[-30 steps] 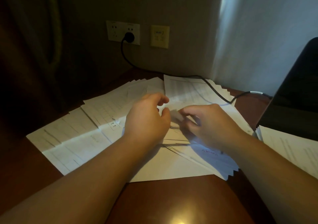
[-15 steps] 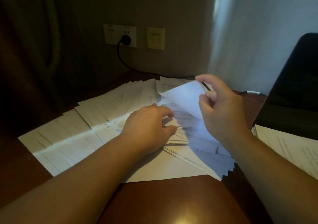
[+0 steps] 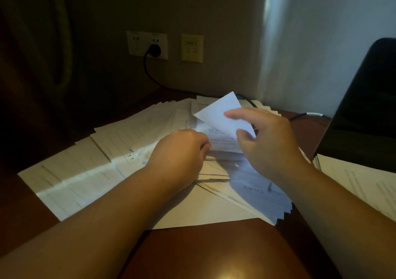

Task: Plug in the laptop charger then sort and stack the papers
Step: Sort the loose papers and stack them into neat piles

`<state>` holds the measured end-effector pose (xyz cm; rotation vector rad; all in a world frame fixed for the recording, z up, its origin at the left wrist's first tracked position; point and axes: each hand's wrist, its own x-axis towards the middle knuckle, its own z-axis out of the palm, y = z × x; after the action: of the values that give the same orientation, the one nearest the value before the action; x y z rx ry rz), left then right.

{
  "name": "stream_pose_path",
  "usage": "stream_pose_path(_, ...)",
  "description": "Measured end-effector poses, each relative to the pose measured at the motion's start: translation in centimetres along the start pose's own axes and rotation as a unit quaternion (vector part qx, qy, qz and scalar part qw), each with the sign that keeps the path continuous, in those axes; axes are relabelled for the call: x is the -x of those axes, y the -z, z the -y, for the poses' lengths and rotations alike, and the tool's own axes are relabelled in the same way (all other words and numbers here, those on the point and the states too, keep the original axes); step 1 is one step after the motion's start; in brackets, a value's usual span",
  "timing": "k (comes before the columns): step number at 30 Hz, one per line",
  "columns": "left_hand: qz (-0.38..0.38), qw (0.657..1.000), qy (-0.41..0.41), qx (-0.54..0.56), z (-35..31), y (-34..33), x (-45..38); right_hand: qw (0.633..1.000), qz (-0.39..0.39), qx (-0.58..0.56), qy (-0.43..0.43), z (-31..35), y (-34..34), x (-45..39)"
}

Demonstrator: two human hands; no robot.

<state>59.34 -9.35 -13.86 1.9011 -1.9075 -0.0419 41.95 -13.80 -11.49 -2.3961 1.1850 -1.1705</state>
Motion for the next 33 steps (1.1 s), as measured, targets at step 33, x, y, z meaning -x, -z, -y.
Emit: stream_pose_path(33,0.001,0.998,0.031,0.046,-0.2,-0.1,0.3,0.997,-0.051,0.062,-0.018,1.0,0.7,0.0)
